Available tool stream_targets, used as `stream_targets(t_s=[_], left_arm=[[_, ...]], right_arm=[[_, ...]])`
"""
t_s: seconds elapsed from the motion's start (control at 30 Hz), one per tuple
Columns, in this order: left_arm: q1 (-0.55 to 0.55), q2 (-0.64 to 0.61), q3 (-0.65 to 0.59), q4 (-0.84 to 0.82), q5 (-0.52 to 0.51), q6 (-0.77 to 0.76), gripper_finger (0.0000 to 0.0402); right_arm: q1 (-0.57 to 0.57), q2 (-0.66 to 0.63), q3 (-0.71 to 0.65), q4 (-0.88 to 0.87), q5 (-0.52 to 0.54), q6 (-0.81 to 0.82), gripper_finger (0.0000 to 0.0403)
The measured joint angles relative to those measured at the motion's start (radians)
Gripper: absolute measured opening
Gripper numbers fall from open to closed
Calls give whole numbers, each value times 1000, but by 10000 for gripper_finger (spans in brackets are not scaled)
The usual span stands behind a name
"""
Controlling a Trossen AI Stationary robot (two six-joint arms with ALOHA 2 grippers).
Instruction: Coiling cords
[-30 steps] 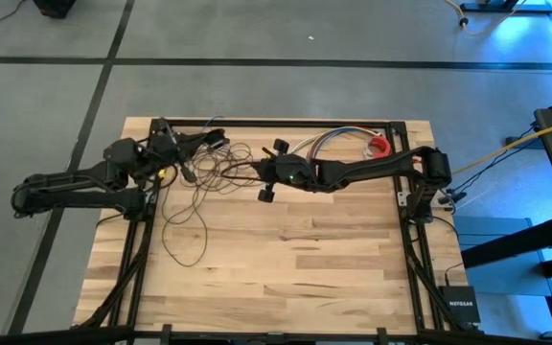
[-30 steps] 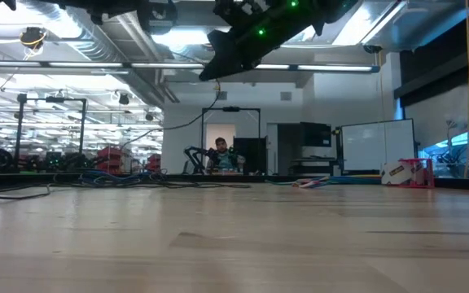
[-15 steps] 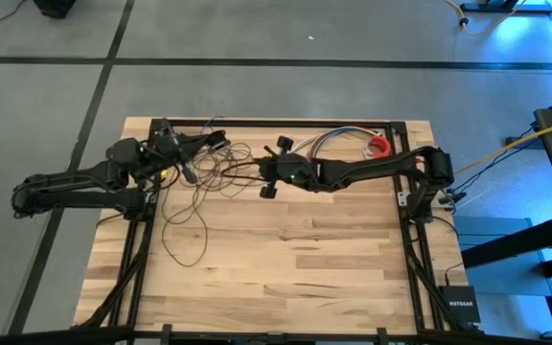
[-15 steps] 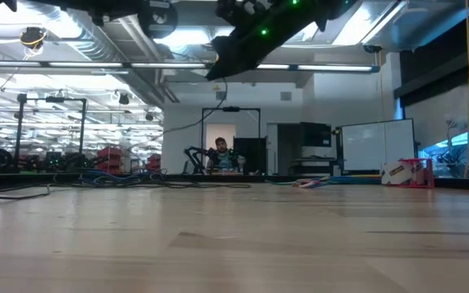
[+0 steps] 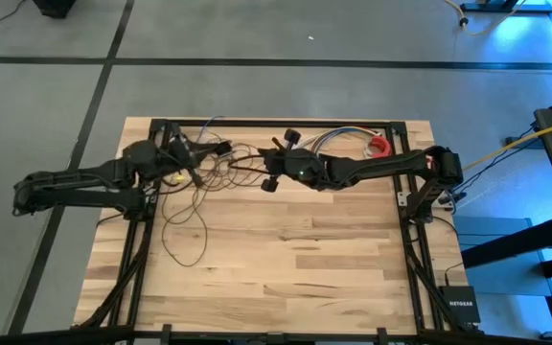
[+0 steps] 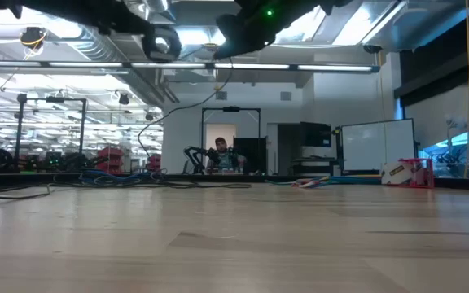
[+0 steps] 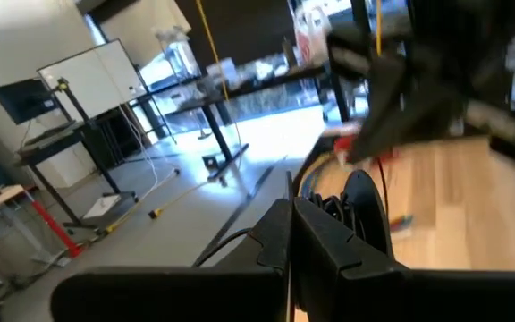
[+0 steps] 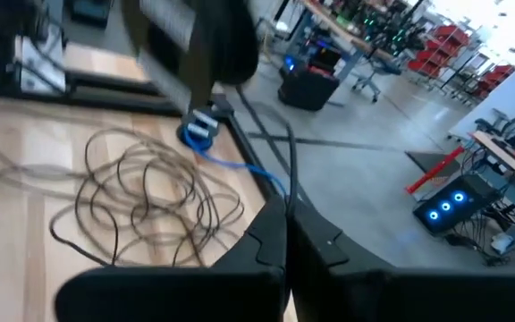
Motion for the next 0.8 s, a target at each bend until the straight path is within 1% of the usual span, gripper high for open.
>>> stream_targets(t_s=[0.1,0.23,0.4,0.5,0.63,0.8], left_arm=[[0,51,0,4,-1,45,5],[6,123,0,58,-53,73,5],[30,203,0,152,-65,56,5],[40,248,0,213,-63,29,5],[39,307,0,276,-64,26,5],[40,370,0,338,-66,11,5]], right_arm=[[-5,-3,0,48,-4,0,3],[-10,-5,0,117,-82,20,3],[-6,-5,0,166,-182,59,3],[-6,-2,0,195,-223,70,3],[-7,25,2,269,-255,78,3],[-6,63,2,320,-284,109,3]])
